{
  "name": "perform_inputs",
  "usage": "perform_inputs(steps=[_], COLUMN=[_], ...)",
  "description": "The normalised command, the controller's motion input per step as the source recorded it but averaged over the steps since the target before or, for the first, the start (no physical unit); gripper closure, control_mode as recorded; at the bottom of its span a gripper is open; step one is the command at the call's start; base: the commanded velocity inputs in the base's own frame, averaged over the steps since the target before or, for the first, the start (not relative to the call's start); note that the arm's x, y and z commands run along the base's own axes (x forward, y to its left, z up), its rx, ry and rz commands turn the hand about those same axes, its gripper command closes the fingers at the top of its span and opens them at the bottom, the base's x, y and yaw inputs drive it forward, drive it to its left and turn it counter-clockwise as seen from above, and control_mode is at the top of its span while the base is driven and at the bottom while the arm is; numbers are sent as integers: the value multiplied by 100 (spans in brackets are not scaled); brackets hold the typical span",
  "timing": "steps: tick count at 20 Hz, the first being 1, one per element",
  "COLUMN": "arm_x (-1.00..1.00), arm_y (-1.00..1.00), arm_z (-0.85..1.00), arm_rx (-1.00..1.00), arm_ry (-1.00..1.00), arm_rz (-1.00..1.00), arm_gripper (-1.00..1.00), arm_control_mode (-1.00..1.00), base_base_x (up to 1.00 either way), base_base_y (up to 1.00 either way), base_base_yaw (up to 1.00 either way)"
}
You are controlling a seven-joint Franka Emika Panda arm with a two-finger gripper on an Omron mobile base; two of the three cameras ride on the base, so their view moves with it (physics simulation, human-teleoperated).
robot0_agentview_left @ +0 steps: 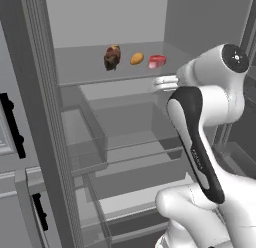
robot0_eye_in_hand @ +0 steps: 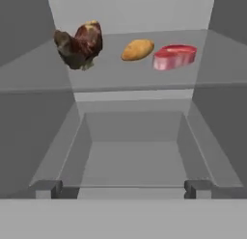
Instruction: Place one potato and one steak in each tupperware on the nearby counter, to pack two identical lunches.
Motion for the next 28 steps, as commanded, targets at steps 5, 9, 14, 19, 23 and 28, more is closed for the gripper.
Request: perform_inputs(steps=[5, 9, 14, 19, 23, 28], arm_x=[10, 7, 69, 91, 99, 63], arm_y=[90, 39, 39, 20, 7, 29], arm_z=[23, -23, -10, 0, 2, 2], arm_rx=[-6, -2, 0, 0, 0, 0], arm_ry=[43, -1, -22, -7, 0, -7], arm_rz=[8, 4, 2, 0, 0, 0], arm_gripper=[-100, -100, -100, -100, -100, -100], arm_control_mode=[-100, -100, -100, -100, -100, -100], base_base_x=[0, 0, 0, 0, 0, 0], base_base_y=[0, 0, 0, 0, 0, 0], base_base_yaw=[0, 0, 0, 0, 0, 0])
